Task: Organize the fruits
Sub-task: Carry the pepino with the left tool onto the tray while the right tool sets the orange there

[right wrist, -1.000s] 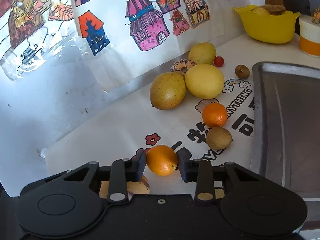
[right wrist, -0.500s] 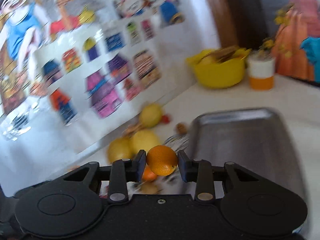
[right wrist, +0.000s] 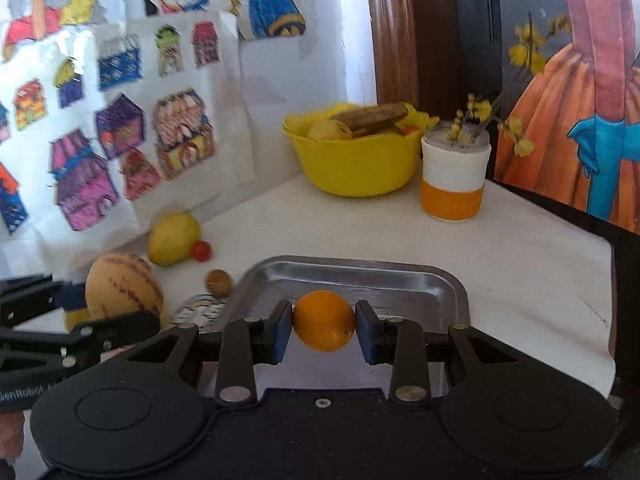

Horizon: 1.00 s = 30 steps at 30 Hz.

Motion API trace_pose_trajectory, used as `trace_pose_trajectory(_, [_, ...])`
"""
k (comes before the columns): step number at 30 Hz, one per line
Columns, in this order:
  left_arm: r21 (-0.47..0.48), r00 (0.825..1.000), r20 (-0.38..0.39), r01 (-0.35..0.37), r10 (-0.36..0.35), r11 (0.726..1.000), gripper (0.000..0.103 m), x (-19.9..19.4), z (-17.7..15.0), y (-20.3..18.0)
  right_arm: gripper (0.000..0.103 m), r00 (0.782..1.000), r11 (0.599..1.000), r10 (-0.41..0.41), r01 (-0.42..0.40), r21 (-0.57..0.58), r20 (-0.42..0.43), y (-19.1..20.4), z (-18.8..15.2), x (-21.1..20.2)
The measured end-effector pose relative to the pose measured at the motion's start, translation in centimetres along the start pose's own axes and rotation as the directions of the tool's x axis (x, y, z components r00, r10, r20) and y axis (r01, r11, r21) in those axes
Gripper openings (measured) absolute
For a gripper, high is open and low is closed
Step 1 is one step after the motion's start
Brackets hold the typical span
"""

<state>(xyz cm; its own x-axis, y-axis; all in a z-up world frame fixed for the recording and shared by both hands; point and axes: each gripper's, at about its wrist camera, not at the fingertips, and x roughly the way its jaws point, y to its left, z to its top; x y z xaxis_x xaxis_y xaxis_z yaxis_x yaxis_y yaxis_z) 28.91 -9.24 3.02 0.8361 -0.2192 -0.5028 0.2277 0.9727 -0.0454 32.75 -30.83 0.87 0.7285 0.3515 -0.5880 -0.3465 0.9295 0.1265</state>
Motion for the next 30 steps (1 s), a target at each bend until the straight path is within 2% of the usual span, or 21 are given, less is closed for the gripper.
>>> trace_pose_trajectory(8, [0.014, 0.998, -0.056, 0.027, -0.026, 1.0, 0.056, 5.9, 1.1, -1.2, 0.037, 0.998, 1.0, 0.017, -0.017, 0.002, -0.066, -2.8, -0.6, 3.6])
trace_pose_trajectory(17, [-0.007, 0.99, -0.138, 0.036, -0.037, 0.999, 0.057, 8.3, 0.5, -1.7, 0.038, 0.997, 0.999, 0.033, -0.032, 0.012, -0.07, -3.7, -1.4, 3.8])
trace_pose_trajectory(22, [0.028, 0.99, -0.14, 0.018, -0.014, 0.999, 0.057, 8.2, 0.2, -2.2, 0.05, 0.998, 1.0, 0.018, -0.018, 0.013, -0.052, -3.4, -2.0, 2.9])
trace_pose_trajectory(24, [0.024, 0.993, -0.121, 0.011, -0.008, 1.0, 0.071, 7.7, 0.2, -2.2, 0.061, 0.999, 1.0, 0.002, -0.001, 0.011, -0.041, -3.3, -2.4, 2.1])
trace_pose_trajectory(25, [0.02, 0.994, -0.111, 0.005, -0.003, 1.0, 0.074, 7.4, 0.3, -2.3, 0.065, 0.999, 1.0, -0.004, 0.005, 0.011, -0.034, -3.2, -2.6, 1.7])
trace_pose_trajectory(26, [0.015, 0.995, -0.098, -0.001, 0.002, 1.0, 0.079, 7.0, 0.4, -2.3, 0.073, 1.0, 1.0, -0.011, 0.011, 0.013, -0.029, -3.1, -2.8, 1.2])
trace_pose_trajectory(30, [-0.004, 0.997, -0.072, -0.002, 0.002, 1.0, 0.083, 5.0, 0.1, -2.4, 0.085, 1.0, 0.999, -0.026, 0.027, 0.029, -0.006, -2.6, -3.6, -1.1])
